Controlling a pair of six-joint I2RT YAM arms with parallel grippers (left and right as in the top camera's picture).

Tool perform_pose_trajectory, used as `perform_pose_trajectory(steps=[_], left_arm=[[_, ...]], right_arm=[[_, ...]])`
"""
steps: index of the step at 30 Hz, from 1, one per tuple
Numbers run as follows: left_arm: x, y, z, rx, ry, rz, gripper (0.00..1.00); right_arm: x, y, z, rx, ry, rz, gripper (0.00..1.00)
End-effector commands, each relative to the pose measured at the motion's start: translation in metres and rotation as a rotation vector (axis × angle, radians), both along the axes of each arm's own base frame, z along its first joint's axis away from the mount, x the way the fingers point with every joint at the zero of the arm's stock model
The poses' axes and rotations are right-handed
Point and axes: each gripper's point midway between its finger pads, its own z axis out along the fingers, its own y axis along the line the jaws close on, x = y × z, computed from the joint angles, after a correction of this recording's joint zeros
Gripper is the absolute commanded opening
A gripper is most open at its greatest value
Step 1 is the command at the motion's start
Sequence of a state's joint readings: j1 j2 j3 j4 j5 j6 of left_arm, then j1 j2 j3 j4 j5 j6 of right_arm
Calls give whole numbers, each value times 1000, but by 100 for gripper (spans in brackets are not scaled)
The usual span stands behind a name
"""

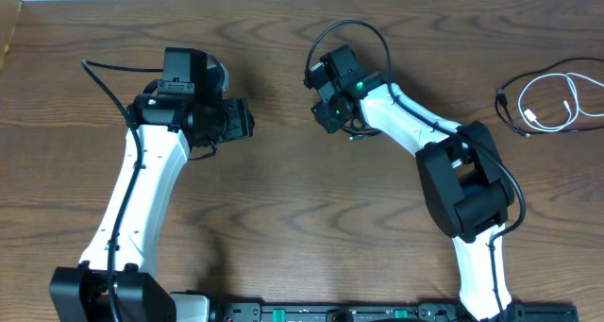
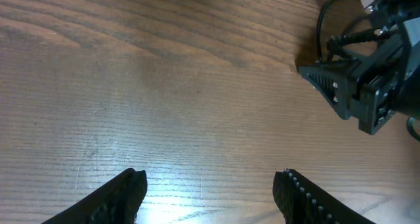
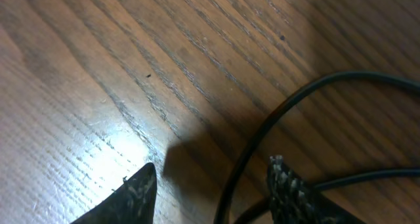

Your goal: Untangle cables

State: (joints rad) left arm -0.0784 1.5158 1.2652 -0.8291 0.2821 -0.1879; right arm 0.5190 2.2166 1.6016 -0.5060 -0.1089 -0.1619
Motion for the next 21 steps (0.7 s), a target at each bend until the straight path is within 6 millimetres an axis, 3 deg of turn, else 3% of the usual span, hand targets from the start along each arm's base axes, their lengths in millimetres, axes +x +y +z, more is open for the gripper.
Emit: perform_pose_trajectory(steps=[1, 5, 9, 13, 16, 18, 21], left_arm=[[-1, 2, -3, 2, 12, 18, 67], [-1, 2, -3, 2, 12, 18, 67], [-1, 2, -3, 2, 12, 18, 67], [-1, 2, -3, 2, 12, 18, 66], [-1, 2, -3, 2, 12, 18, 67], [-1, 2, -3, 1, 12, 18, 67], [-1, 2, -3, 1, 12, 18, 67]], right_arm=[[-1, -7, -8, -34, -13, -37, 46], [-5, -10, -16, -25, -4, -64, 33], [-4, -9, -16, -21, -8, -65, 1], [0, -8, -6, 4, -1, -116, 1], [11, -2, 27, 73, -32, -149, 1], [21, 8, 69, 169, -76, -125, 1], [31, 20, 150, 333, -169, -72, 1]])
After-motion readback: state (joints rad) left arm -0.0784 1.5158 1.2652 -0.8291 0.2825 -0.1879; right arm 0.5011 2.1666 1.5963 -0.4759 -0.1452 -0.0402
